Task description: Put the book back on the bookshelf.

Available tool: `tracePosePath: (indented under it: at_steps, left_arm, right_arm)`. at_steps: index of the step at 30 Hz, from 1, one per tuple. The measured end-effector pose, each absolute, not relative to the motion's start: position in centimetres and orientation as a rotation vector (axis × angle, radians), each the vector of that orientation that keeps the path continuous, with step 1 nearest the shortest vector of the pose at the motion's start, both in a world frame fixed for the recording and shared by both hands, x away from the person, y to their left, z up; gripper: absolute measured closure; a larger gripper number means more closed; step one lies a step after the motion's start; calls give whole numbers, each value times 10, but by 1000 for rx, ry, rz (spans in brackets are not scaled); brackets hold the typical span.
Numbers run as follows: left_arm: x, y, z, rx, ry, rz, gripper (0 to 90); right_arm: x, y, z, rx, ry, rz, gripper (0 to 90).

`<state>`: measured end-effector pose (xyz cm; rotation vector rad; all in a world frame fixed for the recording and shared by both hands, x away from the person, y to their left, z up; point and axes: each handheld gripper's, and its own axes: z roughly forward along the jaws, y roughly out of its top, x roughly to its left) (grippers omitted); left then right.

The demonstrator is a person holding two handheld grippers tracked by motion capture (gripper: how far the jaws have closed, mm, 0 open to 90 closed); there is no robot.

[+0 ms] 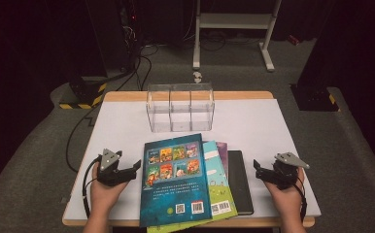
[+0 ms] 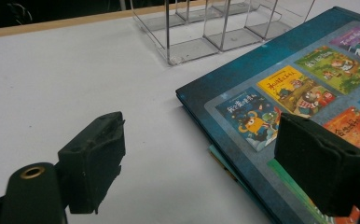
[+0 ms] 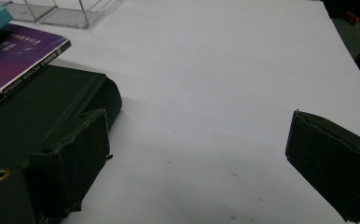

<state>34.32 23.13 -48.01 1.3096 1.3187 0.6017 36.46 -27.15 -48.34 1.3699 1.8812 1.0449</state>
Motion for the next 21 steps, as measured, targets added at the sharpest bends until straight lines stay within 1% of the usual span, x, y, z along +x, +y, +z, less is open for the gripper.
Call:
tracePosePath:
  at_steps: [4,17,21]
  left_arm:
    - [344,232,-480,1304,1328,578,168]
    - [342,232,-478,1265,1327,580,165]
    - [341,233,-477,1242,1334,578,150]
  right_arm:
    - [362,-272,-481,1346,1869,1092,57]
    - [361,-272,-478,1326,1876,1089,59]
    - [361,-272,-476,1322,1881,1080,59]
